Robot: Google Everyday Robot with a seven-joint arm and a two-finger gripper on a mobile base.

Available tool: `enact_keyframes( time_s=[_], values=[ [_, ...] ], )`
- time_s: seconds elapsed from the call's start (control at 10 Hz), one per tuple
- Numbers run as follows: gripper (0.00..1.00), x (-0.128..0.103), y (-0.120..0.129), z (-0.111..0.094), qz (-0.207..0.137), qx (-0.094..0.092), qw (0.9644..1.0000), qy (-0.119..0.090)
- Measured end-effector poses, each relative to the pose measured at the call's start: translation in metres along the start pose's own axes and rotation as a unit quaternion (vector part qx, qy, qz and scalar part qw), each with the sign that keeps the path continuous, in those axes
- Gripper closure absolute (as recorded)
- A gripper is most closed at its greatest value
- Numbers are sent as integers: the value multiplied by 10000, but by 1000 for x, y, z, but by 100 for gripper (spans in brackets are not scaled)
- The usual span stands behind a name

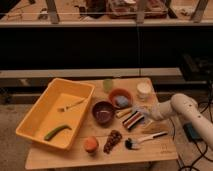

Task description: Place eraser in paper cup

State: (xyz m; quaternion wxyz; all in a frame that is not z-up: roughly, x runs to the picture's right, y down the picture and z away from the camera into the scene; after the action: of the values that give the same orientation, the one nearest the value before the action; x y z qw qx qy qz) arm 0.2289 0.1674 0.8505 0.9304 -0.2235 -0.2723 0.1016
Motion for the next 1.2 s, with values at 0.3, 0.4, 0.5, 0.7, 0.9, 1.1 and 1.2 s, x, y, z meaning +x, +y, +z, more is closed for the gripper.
enact_keyframes(
  time_s=[0.3, 0.4, 0.5, 0.7, 0.9, 1.1, 1.2],
  values=[
    [28, 1, -5, 12, -25, -70, 10000, -45],
    [28, 3, -7, 15, -7, -105, 9999, -56],
    [28, 4, -9, 17, -7, -151, 9999, -53],
    [28, 2, -11, 21, -33, -237, 9997, -67],
    [29, 4, -12, 22, -19, -277, 9996, -80],
    [46, 4, -12, 24, -16, -316, 9994, -101],
    [52, 5, -11, 24, -16, -339, 9994, -104]
  ],
)
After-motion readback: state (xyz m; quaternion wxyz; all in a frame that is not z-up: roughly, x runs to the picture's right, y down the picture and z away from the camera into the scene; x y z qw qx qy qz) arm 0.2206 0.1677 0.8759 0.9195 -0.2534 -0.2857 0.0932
